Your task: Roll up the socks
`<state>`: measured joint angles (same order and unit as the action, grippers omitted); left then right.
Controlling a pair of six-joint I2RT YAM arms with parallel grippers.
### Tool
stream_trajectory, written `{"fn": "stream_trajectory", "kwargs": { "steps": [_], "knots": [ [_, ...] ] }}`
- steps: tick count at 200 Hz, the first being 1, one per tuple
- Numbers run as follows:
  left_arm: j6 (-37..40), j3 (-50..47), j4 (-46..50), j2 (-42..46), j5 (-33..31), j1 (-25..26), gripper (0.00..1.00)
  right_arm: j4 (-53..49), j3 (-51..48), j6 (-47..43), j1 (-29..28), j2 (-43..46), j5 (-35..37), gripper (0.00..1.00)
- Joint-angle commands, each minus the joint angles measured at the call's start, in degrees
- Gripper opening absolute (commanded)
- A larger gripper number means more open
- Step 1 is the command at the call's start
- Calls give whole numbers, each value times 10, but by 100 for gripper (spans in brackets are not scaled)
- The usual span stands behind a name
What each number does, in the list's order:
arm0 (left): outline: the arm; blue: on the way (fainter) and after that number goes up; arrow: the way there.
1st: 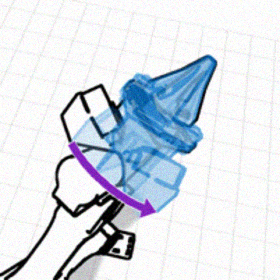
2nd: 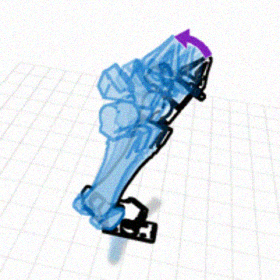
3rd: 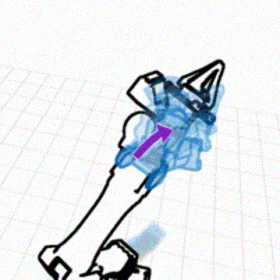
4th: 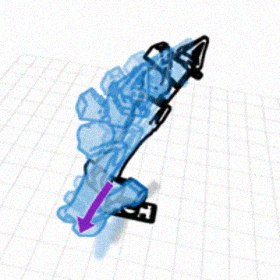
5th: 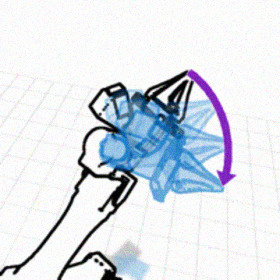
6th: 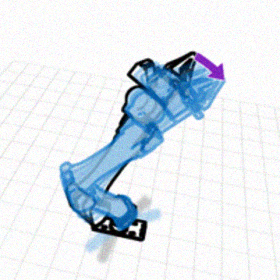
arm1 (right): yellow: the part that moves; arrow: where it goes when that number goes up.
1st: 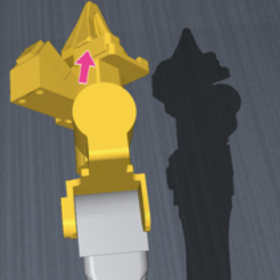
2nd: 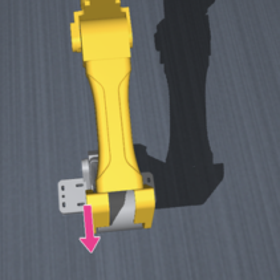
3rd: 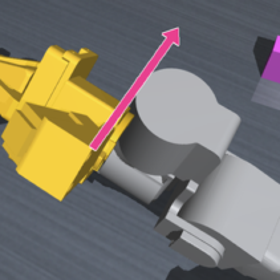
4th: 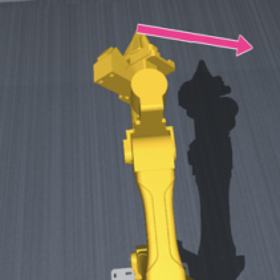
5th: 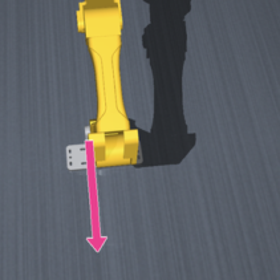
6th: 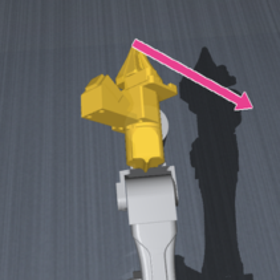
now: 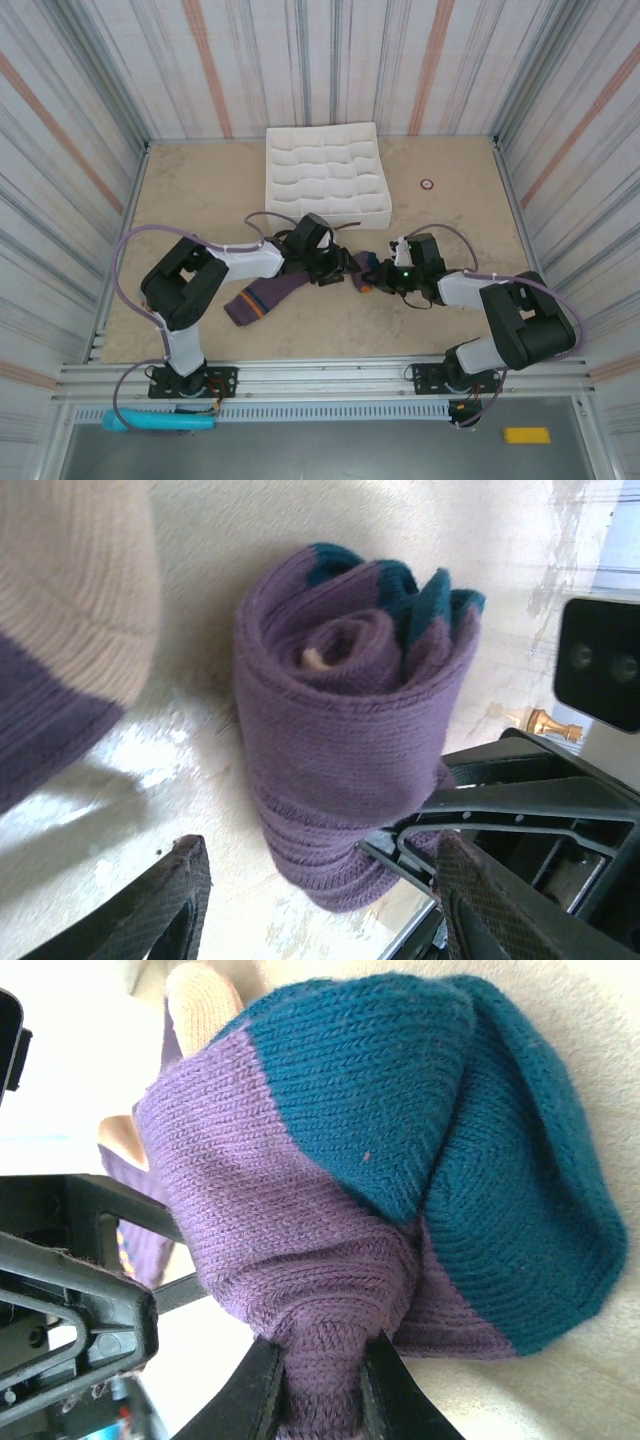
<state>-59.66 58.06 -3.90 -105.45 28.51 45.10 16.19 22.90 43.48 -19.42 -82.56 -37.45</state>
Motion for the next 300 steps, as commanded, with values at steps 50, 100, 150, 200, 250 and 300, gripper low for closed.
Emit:
{"fn": "stream_trajectory", "kwargs": {
  "steps": [50,100,150,200,250,300],
  "knots": [
    [46,52,0,-60,-9,5,58,-70,-13,57,56,-12,-74,0],
    [53,84,15,-97,-3,16,57,-19,-17,80,80,-48,-117,0],
    [50,117,59,-125,-6,18,52,-3,-20,88,97,-47,-129,0],
    [73,164,141,-161,24,20,21,-119,-3,39,97,28,-85,31],
    [146,201,214,-160,67,20,20,-283,42,-7,97,150,-31,64],
    [184,212,233,-166,107,18,21,-352,70,-68,92,167,38,94]
  ]
}}
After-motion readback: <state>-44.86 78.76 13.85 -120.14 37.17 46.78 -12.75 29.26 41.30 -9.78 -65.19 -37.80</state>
